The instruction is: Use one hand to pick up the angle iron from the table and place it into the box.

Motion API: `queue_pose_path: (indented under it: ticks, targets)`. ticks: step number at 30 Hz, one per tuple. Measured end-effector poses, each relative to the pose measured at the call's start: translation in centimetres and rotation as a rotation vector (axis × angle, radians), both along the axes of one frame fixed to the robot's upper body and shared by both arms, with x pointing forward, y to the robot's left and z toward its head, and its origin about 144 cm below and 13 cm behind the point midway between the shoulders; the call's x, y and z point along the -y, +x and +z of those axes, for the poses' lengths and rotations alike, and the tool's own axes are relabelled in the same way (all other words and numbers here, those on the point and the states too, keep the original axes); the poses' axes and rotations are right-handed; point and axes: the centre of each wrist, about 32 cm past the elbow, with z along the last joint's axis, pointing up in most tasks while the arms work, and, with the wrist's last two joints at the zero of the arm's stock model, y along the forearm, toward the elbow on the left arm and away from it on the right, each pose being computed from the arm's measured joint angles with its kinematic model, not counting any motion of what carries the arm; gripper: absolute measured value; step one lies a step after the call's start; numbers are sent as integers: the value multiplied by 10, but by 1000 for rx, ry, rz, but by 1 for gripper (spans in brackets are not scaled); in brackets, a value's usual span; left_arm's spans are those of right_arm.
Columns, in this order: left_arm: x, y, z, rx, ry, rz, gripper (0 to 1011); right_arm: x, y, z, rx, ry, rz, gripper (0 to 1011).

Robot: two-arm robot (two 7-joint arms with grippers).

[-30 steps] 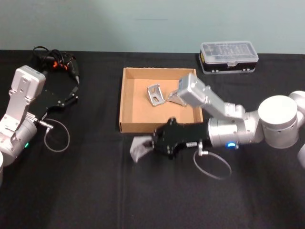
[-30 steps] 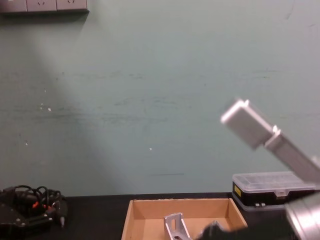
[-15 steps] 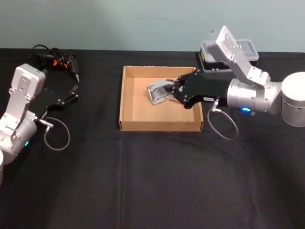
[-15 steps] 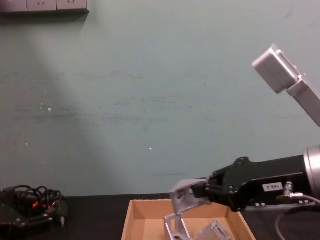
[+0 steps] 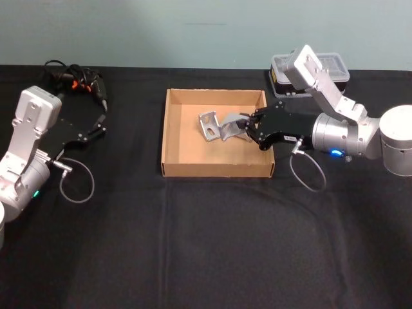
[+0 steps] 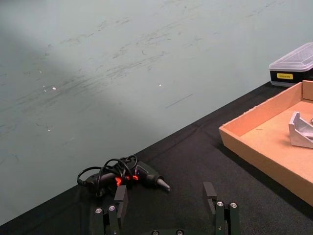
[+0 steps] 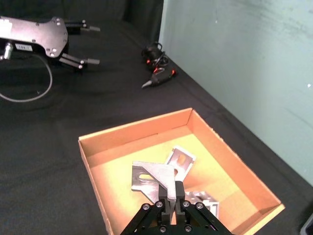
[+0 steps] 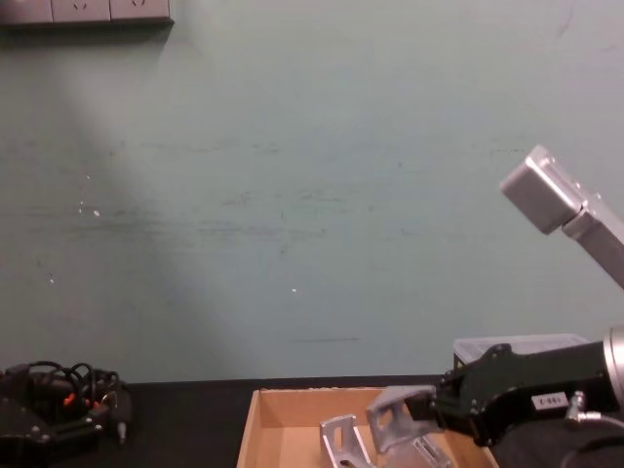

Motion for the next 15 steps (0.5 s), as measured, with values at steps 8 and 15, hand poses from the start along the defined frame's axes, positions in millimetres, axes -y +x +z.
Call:
queue_pose_path:
  ticks: [8,15]
  targets:
    - [0,0,0,0,0,0,1000,-1,1,-13,-38,-17,-3,57]
    - [0,0,0,0,0,0,1000,-2,1,-20,-55,-28,-11,60]
